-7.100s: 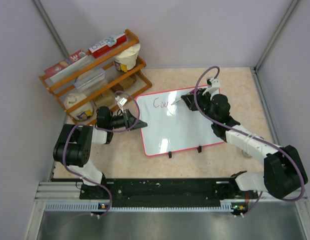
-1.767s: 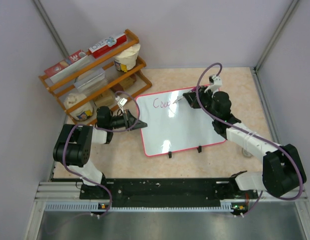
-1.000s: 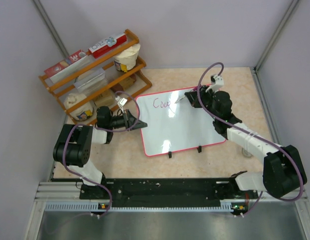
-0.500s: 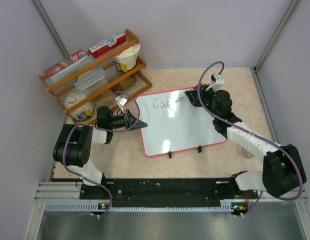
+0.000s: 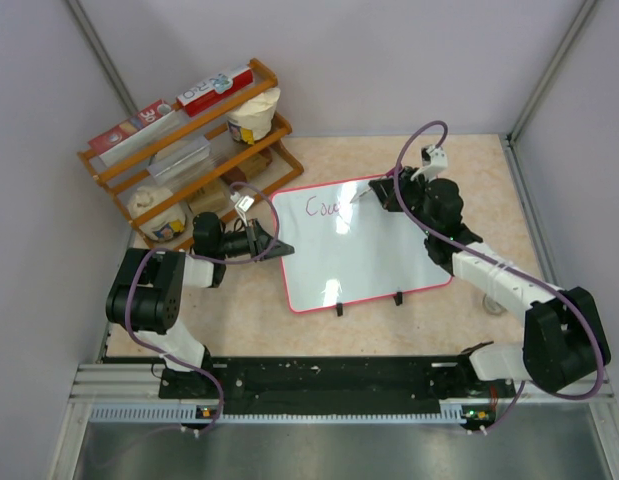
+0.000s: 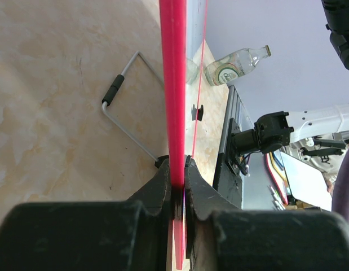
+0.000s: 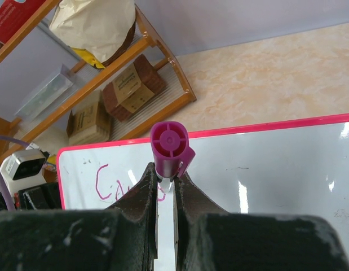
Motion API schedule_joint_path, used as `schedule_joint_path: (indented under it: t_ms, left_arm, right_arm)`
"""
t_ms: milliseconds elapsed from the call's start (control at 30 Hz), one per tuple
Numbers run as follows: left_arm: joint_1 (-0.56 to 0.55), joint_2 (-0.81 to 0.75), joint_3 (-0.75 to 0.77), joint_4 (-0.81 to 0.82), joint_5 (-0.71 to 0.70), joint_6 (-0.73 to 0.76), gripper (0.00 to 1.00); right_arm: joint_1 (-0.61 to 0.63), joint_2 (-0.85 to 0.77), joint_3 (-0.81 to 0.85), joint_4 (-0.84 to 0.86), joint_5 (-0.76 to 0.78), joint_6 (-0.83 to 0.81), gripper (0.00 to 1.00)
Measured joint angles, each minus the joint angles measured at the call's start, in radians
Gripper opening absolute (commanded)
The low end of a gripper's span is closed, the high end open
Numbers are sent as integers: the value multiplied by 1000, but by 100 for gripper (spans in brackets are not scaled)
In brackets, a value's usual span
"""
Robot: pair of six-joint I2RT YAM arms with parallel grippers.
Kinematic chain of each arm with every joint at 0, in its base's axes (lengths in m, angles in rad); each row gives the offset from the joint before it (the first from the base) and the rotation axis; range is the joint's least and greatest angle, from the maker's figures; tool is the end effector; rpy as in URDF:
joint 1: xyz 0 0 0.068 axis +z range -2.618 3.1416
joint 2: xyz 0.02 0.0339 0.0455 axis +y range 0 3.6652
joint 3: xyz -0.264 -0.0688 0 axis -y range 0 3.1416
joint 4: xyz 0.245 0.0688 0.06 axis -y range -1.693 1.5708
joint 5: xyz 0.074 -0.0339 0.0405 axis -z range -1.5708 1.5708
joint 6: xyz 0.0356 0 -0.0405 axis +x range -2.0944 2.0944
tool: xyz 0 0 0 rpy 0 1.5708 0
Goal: Write a sentence on the whiteboard
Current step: Write with the whiteboard marker on the whiteboard.
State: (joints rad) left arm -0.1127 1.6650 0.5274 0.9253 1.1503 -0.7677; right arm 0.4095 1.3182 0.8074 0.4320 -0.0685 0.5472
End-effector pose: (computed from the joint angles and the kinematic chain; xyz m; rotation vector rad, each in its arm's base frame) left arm 0.2832 -0.0648 0.1605 0.3019 1.9360 -1.6154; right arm 0.2800 0.1242 0.2931 0.0636 1.7078 0.7786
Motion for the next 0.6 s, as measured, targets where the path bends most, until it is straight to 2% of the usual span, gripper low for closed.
schedule_joint_path:
  t_ms: [600]
  left_arm:
    - [0,0,0,0,1,0,0]
  right_arm:
    - [0,0,0,10,3,0,0]
